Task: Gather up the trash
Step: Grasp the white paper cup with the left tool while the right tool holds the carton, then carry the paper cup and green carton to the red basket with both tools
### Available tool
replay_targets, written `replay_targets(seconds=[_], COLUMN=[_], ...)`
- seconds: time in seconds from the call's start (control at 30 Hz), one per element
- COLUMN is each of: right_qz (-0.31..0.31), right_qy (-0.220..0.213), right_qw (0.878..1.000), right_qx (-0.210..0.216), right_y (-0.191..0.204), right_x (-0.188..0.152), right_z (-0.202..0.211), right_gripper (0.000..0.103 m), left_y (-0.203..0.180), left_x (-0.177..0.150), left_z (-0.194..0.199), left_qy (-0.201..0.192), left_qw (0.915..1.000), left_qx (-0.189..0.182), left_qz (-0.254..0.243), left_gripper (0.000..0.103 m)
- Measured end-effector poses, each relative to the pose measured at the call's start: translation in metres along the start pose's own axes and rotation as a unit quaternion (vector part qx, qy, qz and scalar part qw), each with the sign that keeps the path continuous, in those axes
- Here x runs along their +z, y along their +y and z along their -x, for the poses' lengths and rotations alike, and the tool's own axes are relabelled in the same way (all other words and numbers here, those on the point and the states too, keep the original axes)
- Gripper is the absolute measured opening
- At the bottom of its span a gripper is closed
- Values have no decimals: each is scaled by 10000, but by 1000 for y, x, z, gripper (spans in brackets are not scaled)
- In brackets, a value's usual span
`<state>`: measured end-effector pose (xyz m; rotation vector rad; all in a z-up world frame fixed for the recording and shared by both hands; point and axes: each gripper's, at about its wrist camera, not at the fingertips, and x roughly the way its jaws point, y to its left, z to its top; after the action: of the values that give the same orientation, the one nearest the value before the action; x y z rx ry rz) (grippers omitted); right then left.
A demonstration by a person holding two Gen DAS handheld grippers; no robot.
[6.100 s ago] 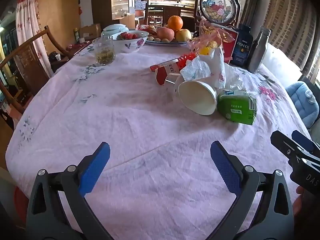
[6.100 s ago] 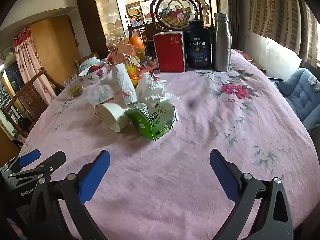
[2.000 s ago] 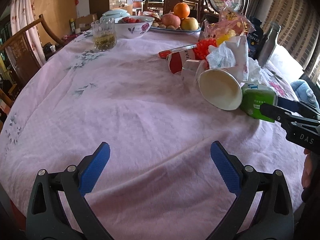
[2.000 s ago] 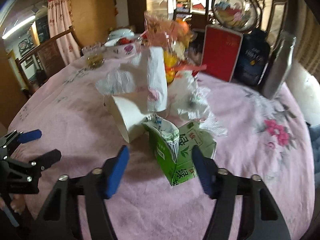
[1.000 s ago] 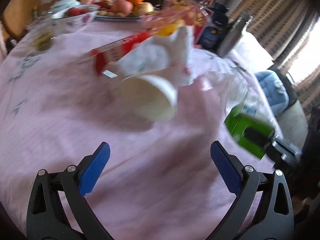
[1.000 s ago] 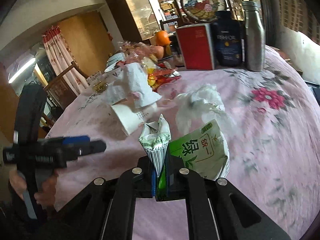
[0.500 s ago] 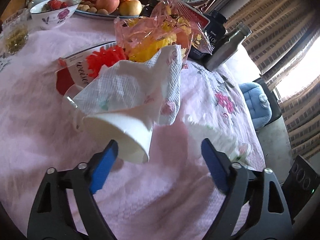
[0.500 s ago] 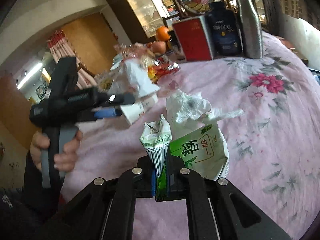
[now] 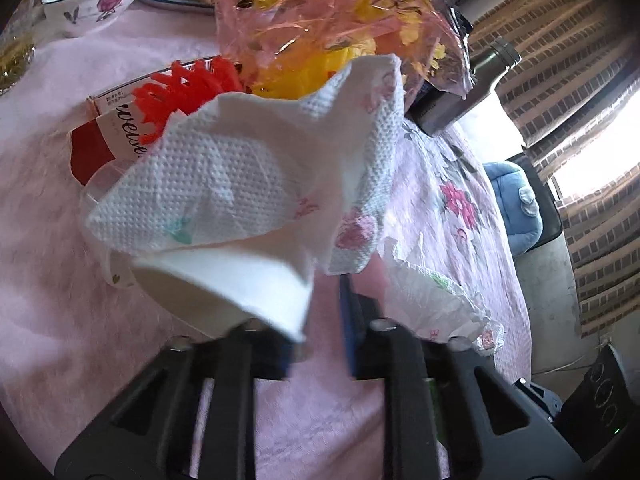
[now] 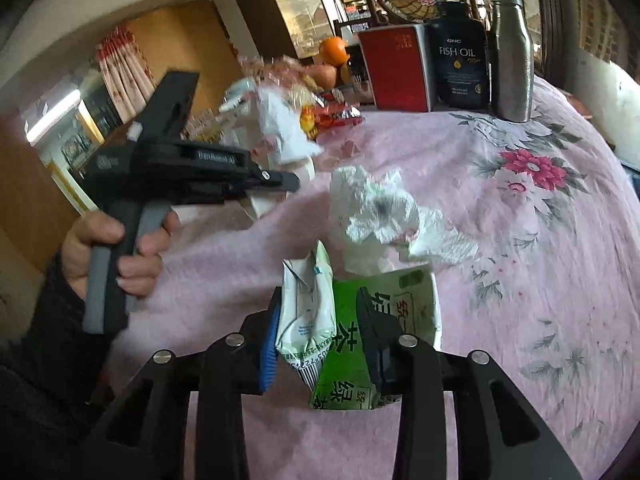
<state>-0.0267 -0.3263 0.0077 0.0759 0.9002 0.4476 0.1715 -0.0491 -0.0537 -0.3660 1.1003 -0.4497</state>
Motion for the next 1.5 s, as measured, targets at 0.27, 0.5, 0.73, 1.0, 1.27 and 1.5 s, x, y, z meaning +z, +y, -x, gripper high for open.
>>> replay_targets(seconds=[0.27, 0.5, 0.73, 1.0, 1.27, 1.5], right_qz=[172, -58, 73, 484, 1259, 2006], right_qy=[231, 98, 23, 13, 145, 390], right_qw=[9991, 9999, 9995, 9958, 9812, 9549], right_qx=[-323, -31, 305, 772, 1455, 2152], right_y=[8, 9, 34, 87, 175, 277], right_x=[-7, -7, 2, 10, 20, 22], right_z=[0, 20, 19, 12, -4, -26], right_gripper=[15, 15, 15, 15, 15, 15], left_y=[-2, -1, 19, 59, 101, 160], left_x=[-13, -48, -80, -114, -156, -217], left_z=[20, 58, 113, 162, 218, 289], left_qy=[-97, -100, -433, -889, -1431, -2059], left_qw=[9996, 9979, 9969, 9958, 9887, 9681], left_qx=[-160, -467, -511, -133, 420, 1182], left_qz=[-227, -429, -413, -145, 127, 800], left_gripper=[5, 5, 5, 5, 5, 5])
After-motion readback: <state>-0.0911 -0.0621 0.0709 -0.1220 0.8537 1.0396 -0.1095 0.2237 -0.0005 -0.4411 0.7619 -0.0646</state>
